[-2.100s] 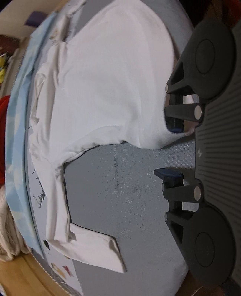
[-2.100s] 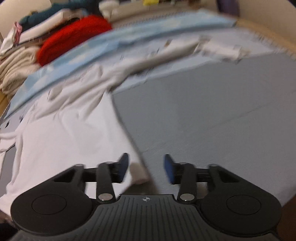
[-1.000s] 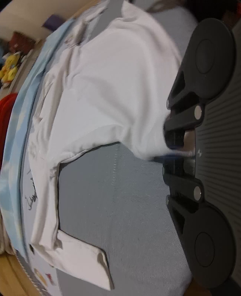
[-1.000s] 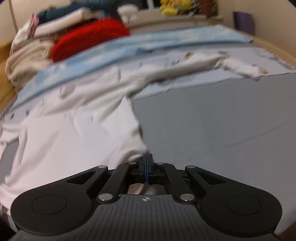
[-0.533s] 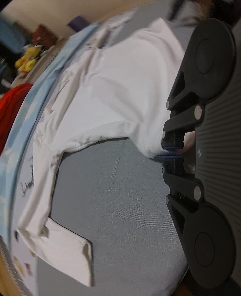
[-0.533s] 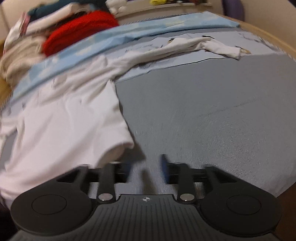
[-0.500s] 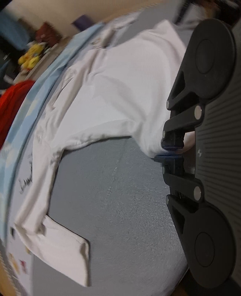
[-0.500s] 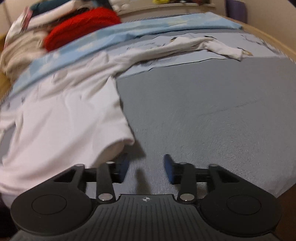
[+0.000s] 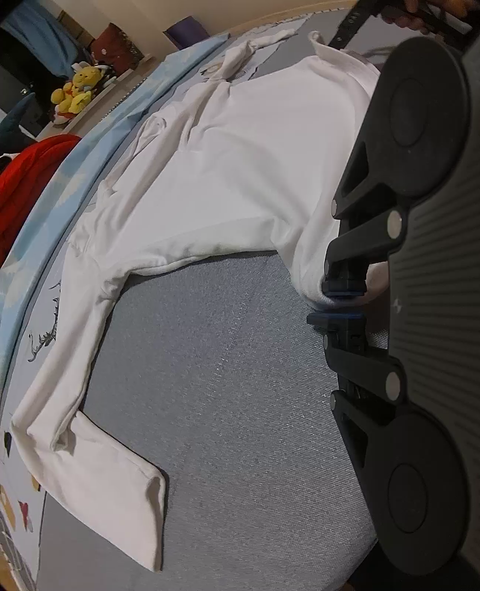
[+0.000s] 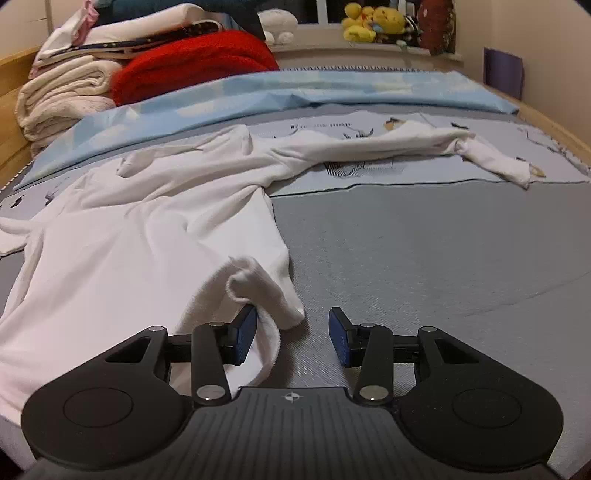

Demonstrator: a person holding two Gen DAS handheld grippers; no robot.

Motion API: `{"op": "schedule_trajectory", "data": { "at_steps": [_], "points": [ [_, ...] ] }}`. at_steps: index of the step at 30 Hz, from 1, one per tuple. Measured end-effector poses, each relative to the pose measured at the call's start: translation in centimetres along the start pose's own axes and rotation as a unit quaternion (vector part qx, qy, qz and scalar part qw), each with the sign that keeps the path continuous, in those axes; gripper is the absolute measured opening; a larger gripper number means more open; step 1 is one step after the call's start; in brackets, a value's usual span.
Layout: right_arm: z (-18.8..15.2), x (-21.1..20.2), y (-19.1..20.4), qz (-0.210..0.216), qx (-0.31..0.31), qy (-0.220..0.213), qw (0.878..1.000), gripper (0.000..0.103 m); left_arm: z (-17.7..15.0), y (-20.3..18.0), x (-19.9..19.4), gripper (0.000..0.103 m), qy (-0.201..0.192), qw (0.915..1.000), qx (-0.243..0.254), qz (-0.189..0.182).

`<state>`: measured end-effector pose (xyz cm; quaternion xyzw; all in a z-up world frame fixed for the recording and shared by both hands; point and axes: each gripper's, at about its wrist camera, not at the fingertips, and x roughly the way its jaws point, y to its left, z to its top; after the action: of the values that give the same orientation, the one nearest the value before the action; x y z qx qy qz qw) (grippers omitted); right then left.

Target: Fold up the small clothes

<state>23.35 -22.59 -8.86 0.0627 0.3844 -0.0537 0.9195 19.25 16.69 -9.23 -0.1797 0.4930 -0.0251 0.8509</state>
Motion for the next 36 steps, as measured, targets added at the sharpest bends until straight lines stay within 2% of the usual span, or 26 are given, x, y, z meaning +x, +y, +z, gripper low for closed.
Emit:
{"op": "schedule_trajectory", "data": {
  "at_steps": [4,8,11,14,15,16,17,19,20,23,24,27,29,33,36],
  "points": [
    [-0.1,0.7,1.2,0.004,-0.022,0.019,1.0,0.045,-0.1,-0.3,0.1,0.008,-0.003,0.9999,0.015,0.006],
    [-1.2,0.1,3.3,-0.002,-0.093,0.023,0.995,0.045,-0.3,-0.4,0.1,0.008,-0.004,0.9998,0.018,0.006],
    [-1.8,0.0,4.4,-0.046,-0.141,-0.003,0.989,0.044,-0.3,-0.7,0.1,0.008,-0.006,0.9997,0.024,0.009],
    [-0.7,-0.4,3.1,-0.07,-0.097,-0.029,0.992,0.043,-0.4,-1.2,0.1,0.008,-0.01,0.9989,0.043,0.017],
    [-0.4,-0.3,2.4,-0.072,-0.077,-0.024,0.994,0.039,-0.5,-1.4,0.1,0.008,-0.012,0.9984,0.051,0.02],
    [-0.3,-0.1,1.9,-0.069,-0.065,-0.012,0.995,0.02,-0.6,-1.6,0.1,0.008,-0.014,0.9979,0.059,0.024],
    [-0.3,0.3,1.5,-0.063,-0.058,0.009,0.996,0.009,-0.7,-1.7,0.1,0.008,-0.015,0.9972,0.067,0.028],
    [-0.8,0.9,0.9,-0.066,-0.054,0.042,0.995,0.001,-0.9,-2.1,0.0,0.009,-0.021,0.9957,0.082,0.037],
    [-1.0,1.1,0.6,-0.069,-0.057,0.053,0.995,0.001,-1.0,-2.2,-0.1,0.01,-0.023,0.995,0.089,0.039],
    [-1.4,0.1,-0.1,-0.074,-0.053,0.046,0.995,0.001,-1.5,-2.5,-0.3,0.013,-0.024,0.9932,0.106,0.041],
    [-1.5,-0.7,-0.4,-0.074,-0.047,0.038,0.995,0.001,-1.6,-2.5,-0.4,0.013,-0.022,0.9927,0.112,0.039],
    [-1.4,-4.1,-1.2,-0.057,-0.023,0.013,0.998,0.001,-2.3,-2.6,-1.8,0.002,-0.024,0.9905,0.13,0.039],
    [-1.1,-7.3,-1.5,-0.036,-0.012,-0.004,0.999,0.001,-2.6,-2.2,-4.0,0.002,-0.03,0.9911,0.126,0.029],
    [0.6,-15.4,-2.2,0.009,0.001,-0.039,0.999,0.001,-1.8,-1.2,-11.5,0.002,-0.073,0.99,0.12,-0.016],
    [3.2,-19.8,-2.3,0.023,-0.004,-0.07,0.997,0.001,1.5,-1.2,-15.6,0.002,-0.115,0.9857,0.119,-0.03]
  ]
}}
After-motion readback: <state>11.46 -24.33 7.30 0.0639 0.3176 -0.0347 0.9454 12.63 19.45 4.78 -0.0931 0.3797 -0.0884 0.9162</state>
